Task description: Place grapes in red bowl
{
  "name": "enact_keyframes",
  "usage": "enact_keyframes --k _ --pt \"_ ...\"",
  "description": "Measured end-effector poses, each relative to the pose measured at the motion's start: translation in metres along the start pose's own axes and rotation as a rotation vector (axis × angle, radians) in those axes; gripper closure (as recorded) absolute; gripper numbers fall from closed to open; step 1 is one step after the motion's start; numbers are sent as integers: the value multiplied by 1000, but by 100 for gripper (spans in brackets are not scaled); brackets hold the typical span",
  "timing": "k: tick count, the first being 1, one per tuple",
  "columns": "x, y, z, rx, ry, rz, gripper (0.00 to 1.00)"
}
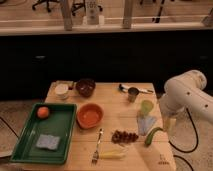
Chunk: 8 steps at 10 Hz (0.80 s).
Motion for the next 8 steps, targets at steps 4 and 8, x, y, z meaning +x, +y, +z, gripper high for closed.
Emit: enact_keyframes --k 4,8 --pt "-24 9 11 -2 6 -57 20" --pt "-50 21 26 -4 5 -123 20"
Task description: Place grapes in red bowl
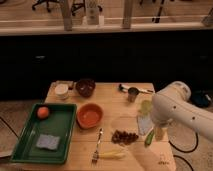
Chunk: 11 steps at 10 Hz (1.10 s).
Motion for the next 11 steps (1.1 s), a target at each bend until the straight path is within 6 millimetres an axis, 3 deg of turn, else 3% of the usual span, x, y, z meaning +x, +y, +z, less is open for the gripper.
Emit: enact_keyframes --k 11 --pt "-61 6 69 -12 -75 -72 20"
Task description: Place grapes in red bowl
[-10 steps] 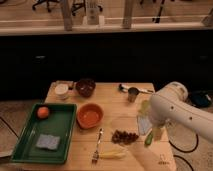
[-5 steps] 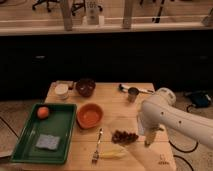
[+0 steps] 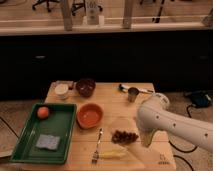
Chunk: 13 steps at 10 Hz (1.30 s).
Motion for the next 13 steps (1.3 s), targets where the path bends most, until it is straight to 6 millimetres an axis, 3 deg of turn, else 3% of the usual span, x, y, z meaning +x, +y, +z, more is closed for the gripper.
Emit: enact_keyframes --k 4,13 --pt "-16 0 13 -2 -31 -8 20" --pt "-22 -2 37 -8 -70 2 20"
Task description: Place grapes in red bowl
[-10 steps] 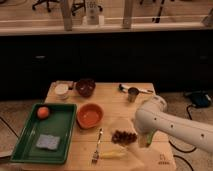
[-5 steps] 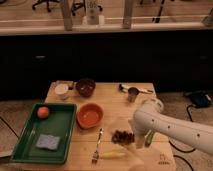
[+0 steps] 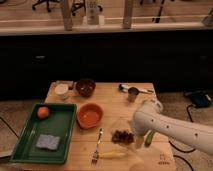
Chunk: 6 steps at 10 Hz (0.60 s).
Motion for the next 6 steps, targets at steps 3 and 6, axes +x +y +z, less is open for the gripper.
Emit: enact_keyframes --k 3,6 --pt "-1 -2 8 0 -11 0 20" --pt "0 -4 14 -1 -15 5 20"
